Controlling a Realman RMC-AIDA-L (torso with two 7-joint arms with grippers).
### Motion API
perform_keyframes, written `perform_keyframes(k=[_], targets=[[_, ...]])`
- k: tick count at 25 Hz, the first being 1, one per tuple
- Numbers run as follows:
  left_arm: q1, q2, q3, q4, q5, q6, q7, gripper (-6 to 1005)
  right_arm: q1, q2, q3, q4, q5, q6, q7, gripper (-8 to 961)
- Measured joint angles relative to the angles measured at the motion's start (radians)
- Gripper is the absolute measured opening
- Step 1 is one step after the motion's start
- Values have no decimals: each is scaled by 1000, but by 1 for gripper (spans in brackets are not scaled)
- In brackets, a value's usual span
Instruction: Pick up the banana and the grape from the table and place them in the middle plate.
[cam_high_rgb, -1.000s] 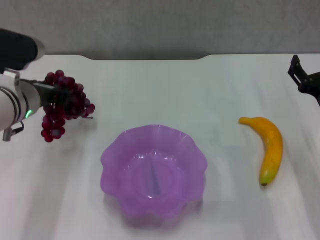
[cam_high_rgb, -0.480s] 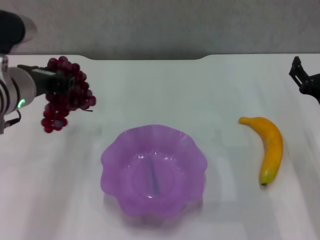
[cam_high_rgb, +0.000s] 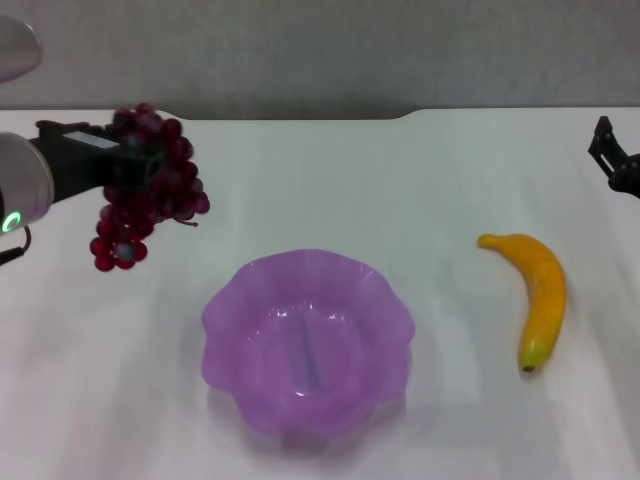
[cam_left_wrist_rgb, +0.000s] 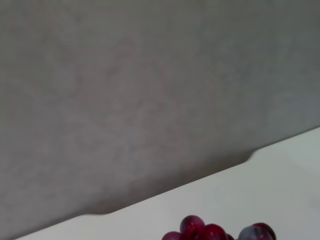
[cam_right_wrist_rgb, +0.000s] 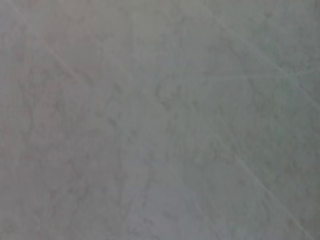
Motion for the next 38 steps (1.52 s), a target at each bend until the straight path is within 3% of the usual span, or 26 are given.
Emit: perform_keyframes(k=[7,17,29,38], targets=[[37,-3,38,1,-211,1,195,428,-3,-1,4,2,0,-3,-1,887],[22,-1,212,-101,-268,21,351,427,-3,-1,4,1,0,-3,-1,887],[-98,-3,208,-240,-368,-57,397,425,-3,-1,3,-5,0,-4,0,886],[-86,-3,196,-213,-400,-19,447,467,-7,1,3,-2,0,-14,0,886]])
